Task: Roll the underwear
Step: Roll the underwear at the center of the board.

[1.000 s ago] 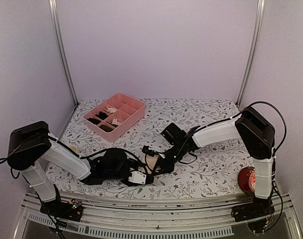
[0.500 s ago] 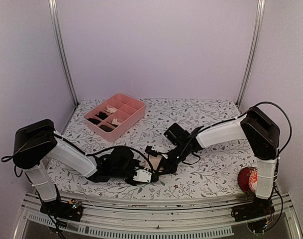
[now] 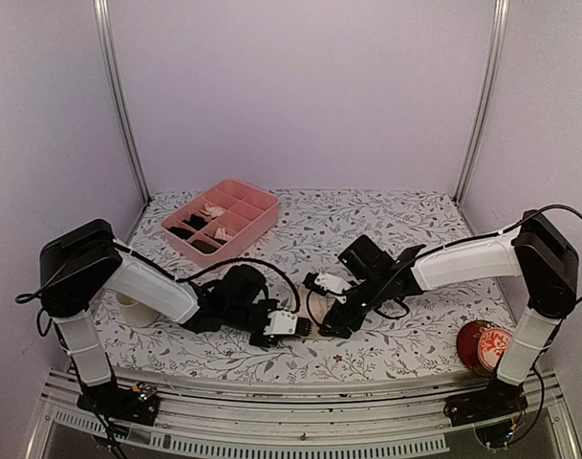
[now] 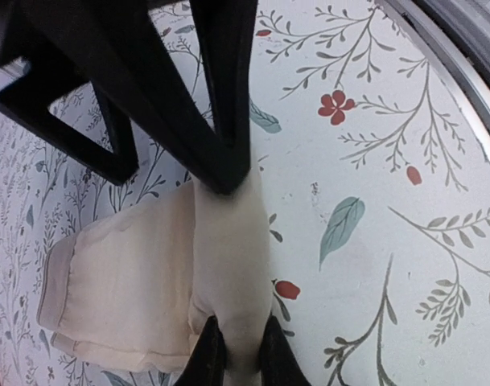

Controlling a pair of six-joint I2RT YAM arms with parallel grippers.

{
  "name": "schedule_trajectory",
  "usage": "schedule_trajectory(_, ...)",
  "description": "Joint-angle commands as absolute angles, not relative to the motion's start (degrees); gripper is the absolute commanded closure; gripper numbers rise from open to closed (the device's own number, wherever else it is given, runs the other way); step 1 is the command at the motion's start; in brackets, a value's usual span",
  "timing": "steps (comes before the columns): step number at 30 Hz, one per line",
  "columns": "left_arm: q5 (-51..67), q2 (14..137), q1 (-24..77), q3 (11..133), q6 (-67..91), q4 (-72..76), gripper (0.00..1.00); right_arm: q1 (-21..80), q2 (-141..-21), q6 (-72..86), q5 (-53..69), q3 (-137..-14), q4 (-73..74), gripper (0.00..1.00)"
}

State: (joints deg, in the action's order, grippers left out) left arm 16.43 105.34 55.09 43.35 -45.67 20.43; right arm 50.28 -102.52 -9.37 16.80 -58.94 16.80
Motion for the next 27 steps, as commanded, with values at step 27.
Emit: schedule_trajectory(27, 43.2, 125.4, 43.0, 69.2, -36.6, -22.4, 1.00, 76.0, -77.0, -32.2, -32.3, -36.0, -21.7, 0.12)
